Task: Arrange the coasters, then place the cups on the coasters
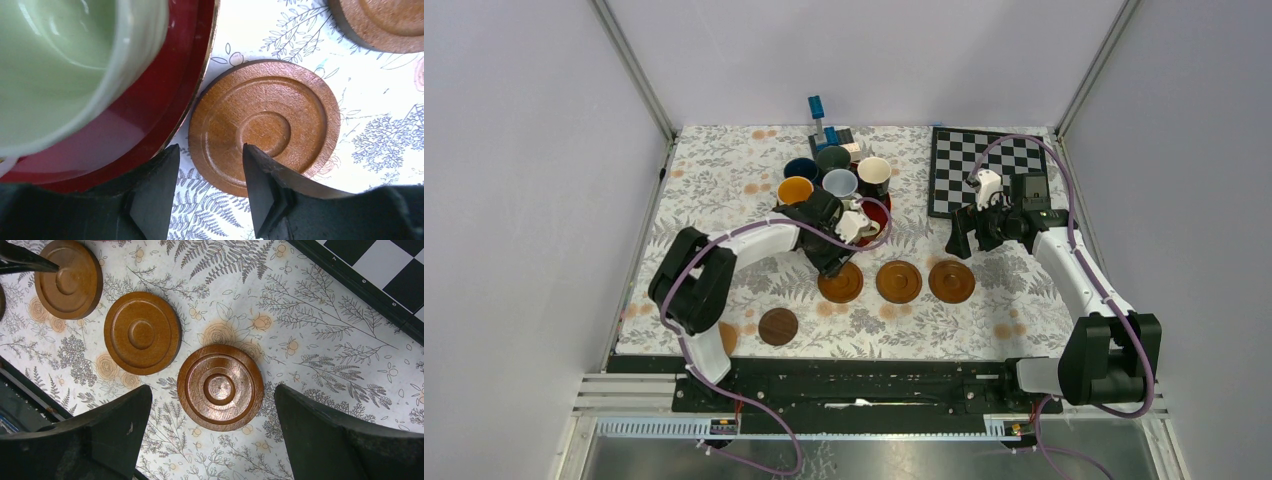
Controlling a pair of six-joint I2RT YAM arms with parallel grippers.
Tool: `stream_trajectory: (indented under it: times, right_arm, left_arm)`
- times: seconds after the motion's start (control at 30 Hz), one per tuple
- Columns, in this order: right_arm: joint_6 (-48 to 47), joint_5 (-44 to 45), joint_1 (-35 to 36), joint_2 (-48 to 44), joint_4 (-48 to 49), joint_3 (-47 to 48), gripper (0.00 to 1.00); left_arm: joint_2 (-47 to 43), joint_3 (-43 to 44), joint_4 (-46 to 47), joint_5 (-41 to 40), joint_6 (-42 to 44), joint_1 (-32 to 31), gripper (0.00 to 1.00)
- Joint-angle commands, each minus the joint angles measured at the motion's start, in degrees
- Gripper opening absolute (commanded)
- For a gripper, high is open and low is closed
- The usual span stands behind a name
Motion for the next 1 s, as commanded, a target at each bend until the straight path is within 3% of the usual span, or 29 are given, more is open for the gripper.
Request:
stream_trajectory:
  times: [0.0,0.27,0.37,0.7,0.83,0.97]
  right_arm:
    - [0.02,-1.83,-0.35,-0.22,0.81,0.06,1.00]
    - [0.02,-2.02,-0.39,-0.46,0.54,0.23,1.00]
    - [-0.27,-2.49,-0.35,-1.04,0.18,-0.13,1.00]
    - [-1.21,-4.22,-0.37,-1.59,-0.65,-0.71,1.00]
    - [-1.21,-5.17,-0.35,-1.73,-1.00,-0.55,1.00]
    - [-1.33,-5.39,-0.35,-1.39,-1.03,-0.82,1.00]
  left_arm:
    - [-5.89,1.18,3.28,-0.01,0.05,0.74,0.56]
    - [-11.95,0.89,-4.86,3.53,1.72,0.54,0.60]
    - [-16.37,-1.14,-9.57,4.88,4.31,3.84,0.64]
    - [-26.89,-9.72,-27.45,8.89,26.54,32.10,0.74]
    - [-27.75,-11.76,-29.29,6.41,33.87,41.13,0.77]
    - [-25.35,-12.66,-25.87,4.65,35.94,49.58,0.77]
